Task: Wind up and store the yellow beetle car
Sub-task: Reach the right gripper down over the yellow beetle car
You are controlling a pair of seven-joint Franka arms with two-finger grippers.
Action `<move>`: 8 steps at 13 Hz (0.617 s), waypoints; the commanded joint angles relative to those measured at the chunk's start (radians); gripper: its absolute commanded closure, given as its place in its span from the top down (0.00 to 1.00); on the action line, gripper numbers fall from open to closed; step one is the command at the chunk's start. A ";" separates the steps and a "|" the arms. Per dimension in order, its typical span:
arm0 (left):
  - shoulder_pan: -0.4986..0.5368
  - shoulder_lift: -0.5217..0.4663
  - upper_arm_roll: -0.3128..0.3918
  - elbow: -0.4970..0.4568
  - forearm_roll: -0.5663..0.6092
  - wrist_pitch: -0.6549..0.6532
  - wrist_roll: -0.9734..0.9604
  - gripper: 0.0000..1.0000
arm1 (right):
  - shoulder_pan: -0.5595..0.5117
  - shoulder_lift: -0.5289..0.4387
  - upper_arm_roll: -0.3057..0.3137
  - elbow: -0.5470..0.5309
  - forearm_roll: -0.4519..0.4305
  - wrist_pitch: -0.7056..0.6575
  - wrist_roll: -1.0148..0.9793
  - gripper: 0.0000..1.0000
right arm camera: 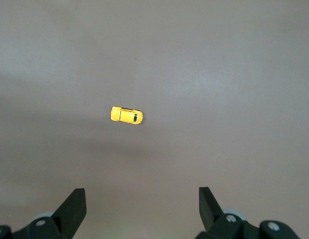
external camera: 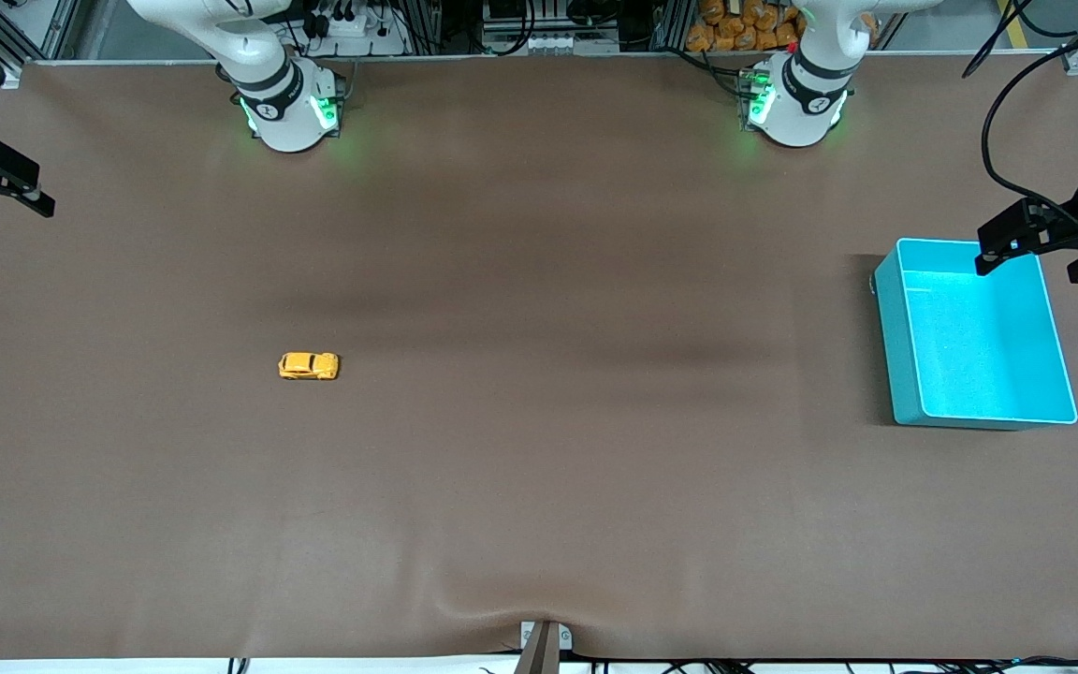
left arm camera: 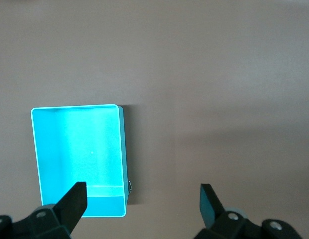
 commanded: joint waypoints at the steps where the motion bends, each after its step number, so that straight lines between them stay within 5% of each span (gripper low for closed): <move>1: 0.006 -0.018 -0.001 0.000 -0.007 -0.007 0.009 1.00 | 0.001 0.014 0.009 0.017 0.005 -0.016 -0.001 1.00; 5: 0.006 -0.020 -0.001 0.000 -0.004 -0.007 0.010 1.00 | 0.053 0.071 0.013 -0.018 0.003 -0.035 -0.046 1.00; 8: 0.006 -0.021 0.001 0.000 -0.002 -0.007 0.010 1.00 | 0.134 0.065 0.013 -0.181 -0.011 0.080 -0.077 1.00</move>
